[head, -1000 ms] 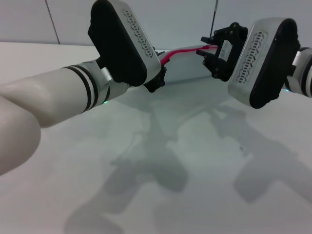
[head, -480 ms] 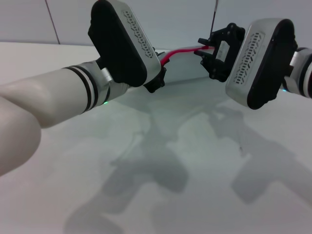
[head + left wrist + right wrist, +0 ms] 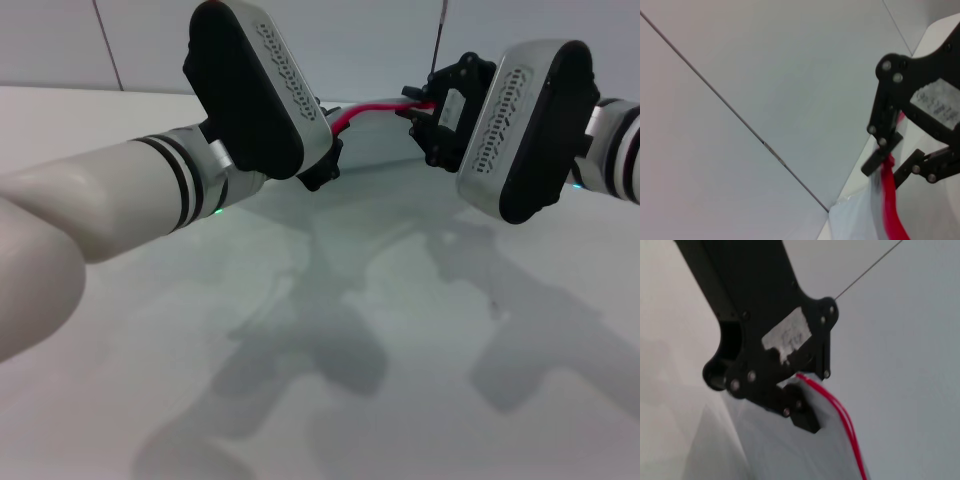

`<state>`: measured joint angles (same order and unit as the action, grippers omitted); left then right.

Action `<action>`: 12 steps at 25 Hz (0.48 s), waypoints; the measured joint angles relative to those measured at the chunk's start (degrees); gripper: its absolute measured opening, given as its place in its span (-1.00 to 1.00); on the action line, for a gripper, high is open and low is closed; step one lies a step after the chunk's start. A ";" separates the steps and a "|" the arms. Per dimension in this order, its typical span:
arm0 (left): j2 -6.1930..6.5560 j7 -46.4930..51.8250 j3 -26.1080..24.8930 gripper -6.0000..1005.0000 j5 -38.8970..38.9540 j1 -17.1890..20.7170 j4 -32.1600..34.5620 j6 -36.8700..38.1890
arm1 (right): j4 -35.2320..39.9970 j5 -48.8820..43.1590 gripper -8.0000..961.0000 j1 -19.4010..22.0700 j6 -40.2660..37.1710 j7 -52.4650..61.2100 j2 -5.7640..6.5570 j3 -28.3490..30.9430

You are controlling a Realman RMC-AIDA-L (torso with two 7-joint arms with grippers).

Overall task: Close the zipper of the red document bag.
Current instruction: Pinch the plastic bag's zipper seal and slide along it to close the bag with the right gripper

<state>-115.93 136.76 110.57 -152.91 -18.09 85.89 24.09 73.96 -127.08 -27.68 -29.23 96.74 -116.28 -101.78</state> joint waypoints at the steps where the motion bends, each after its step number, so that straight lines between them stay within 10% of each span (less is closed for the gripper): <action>1: 0.00 0.00 -0.01 -0.88 -0.01 -0.01 0.01 0.00 | -0.24 -0.01 -0.62 -0.15 -0.01 0.00 0.00 0.00; 12: 0.00 0.00 -0.26 -0.88 -0.07 0.13 -0.05 -0.01 | -0.58 0.00 -0.81 0.04 0.37 0.03 0.00 0.30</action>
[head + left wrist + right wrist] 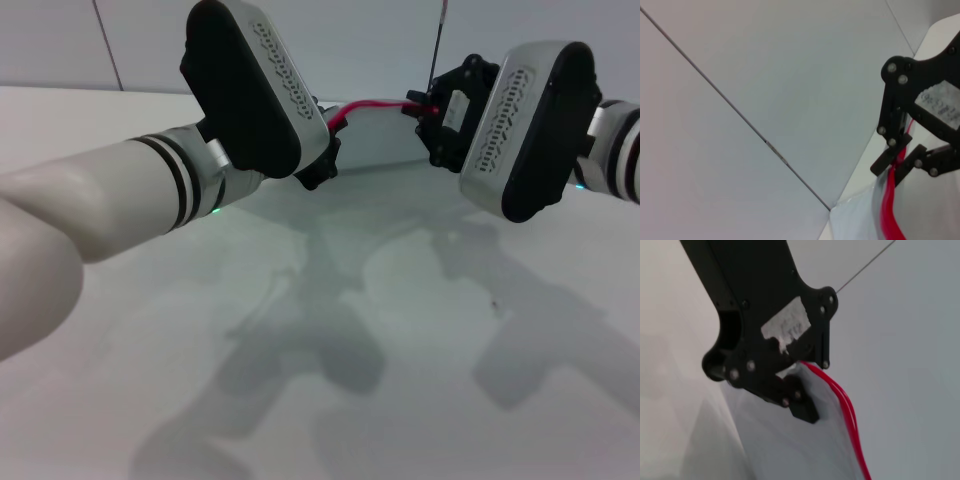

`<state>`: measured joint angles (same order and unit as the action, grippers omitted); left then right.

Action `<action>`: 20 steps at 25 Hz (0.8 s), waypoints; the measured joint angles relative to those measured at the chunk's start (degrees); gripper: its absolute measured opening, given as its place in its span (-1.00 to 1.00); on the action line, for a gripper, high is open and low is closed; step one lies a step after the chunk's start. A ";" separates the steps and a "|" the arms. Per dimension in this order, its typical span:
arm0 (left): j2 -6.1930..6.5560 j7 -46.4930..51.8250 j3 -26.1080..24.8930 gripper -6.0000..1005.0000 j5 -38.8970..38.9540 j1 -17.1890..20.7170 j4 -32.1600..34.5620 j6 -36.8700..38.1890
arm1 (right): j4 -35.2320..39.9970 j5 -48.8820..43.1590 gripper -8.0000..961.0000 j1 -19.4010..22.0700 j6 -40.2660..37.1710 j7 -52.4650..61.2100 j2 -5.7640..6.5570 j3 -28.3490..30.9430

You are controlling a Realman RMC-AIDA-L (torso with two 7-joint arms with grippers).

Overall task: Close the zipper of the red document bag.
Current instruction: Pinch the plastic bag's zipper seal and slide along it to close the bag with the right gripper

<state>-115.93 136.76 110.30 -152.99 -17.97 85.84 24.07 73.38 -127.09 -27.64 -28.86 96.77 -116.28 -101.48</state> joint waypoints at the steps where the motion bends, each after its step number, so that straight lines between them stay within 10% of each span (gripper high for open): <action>1: 0.00 0.00 -0.02 -0.88 0.00 0.08 0.00 -0.01 | -0.13 0.00 -0.84 0.02 0.10 0.00 0.00 0.16; 20: 0.14 -0.01 -1.72 -0.88 -0.29 5.37 4.40 -0.08 | -2.46 -2.89 -0.85 1.98 2.74 0.20 -0.08 6.50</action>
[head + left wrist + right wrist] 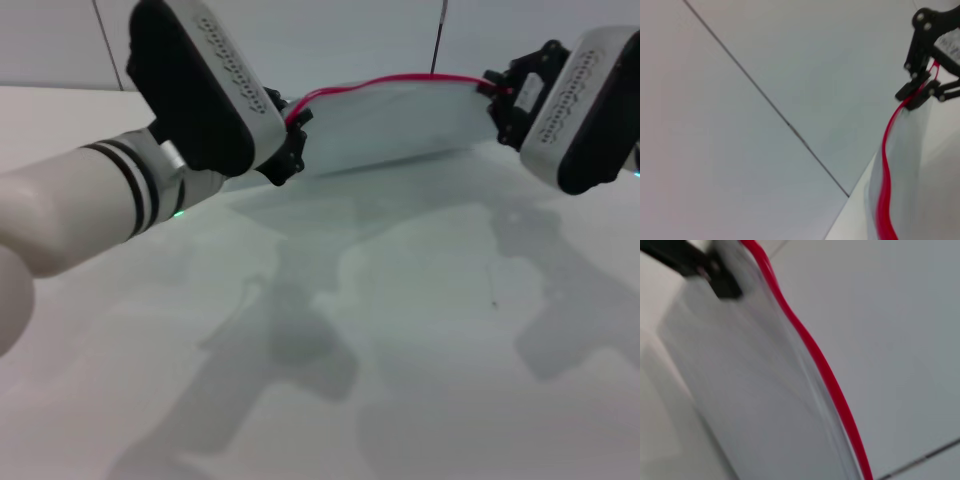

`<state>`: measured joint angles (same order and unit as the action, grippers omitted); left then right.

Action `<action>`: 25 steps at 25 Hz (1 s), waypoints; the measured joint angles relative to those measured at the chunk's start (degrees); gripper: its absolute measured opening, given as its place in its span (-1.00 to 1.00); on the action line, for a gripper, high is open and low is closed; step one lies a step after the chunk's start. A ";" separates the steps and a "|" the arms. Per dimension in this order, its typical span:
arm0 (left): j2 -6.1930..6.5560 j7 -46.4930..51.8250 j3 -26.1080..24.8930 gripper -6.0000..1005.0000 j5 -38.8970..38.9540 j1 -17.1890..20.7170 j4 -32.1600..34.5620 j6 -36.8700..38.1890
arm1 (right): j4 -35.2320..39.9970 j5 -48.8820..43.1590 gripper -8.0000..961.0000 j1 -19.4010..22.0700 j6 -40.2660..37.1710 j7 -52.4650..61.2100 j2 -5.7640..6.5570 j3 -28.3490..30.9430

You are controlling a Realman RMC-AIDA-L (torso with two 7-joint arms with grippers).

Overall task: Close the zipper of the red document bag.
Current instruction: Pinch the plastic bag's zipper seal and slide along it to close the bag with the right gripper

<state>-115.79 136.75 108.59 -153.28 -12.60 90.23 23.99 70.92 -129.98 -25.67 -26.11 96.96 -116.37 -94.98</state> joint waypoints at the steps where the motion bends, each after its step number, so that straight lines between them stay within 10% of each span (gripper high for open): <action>1: 0.01 -0.02 -0.18 -0.88 0.00 0.64 0.66 0.00 | -0.14 -0.01 -0.85 0.16 0.28 0.00 0.00 0.51; 25: 0.20 -0.08 -2.37 -0.88 0.00 3.67 3.73 0.00 | -1.49 -1.90 -0.85 1.92 0.97 -0.15 0.01 7.87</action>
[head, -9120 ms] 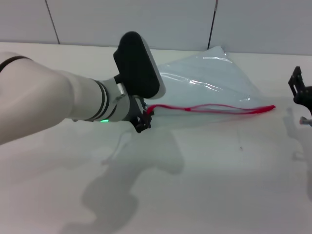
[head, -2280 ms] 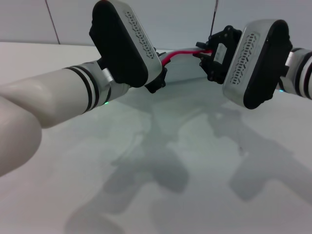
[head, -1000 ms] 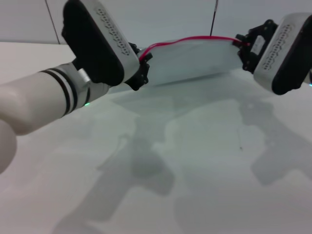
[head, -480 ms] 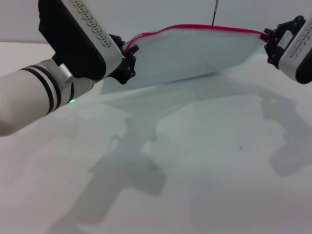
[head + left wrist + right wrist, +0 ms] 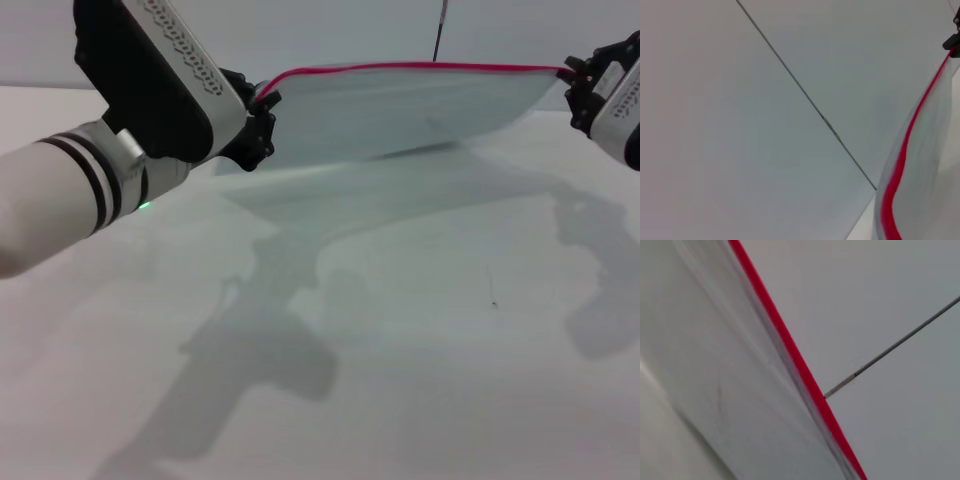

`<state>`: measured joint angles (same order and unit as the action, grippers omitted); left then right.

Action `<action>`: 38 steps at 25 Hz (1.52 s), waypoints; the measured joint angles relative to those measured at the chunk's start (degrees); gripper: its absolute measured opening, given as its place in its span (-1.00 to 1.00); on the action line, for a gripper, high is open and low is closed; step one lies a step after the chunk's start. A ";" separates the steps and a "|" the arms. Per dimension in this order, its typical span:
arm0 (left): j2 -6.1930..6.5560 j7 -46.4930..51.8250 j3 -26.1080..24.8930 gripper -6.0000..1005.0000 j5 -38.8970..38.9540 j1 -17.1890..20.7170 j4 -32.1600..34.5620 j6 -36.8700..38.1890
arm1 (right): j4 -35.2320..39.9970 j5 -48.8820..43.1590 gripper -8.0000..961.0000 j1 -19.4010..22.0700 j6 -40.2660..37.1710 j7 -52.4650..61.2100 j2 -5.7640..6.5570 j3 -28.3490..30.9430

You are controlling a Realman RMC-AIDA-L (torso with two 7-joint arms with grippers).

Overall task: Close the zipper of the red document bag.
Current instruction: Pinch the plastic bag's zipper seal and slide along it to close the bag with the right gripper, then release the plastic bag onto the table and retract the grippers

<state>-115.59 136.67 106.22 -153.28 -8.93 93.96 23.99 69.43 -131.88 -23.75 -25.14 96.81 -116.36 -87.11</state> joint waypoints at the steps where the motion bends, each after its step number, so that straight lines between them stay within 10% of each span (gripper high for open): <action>1: 0.01 0.00 0.00 -0.88 0.00 0.02 0.00 0.00 | 0.00 -0.16 -0.85 0.02 0.00 0.02 -0.01 0.02; 18: -0.42 0.04 -1.27 -0.88 0.43 -0.18 -0.84 -0.89 | -0.13 -0.33 -0.70 1.22 2.42 0.23 -0.27 0.69; 31: -0.60 0.49 -0.60 -0.46 0.57 -0.97 -4.56 -5.77 | -0.15 0.22 0.18 3.32 7.43 3.79 -0.51 -0.34; 38: -0.60 2.13 -1.05 -0.07 4.86 0.51 -8.78 -19.44 | -0.18 0.83 0.33 9.26 33.61 18.86 -0.58 -14.93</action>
<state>-116.19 138.80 105.16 -148.42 -8.41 85.18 4.55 69.25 -131.05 -14.49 8.47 115.67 -116.94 -102.04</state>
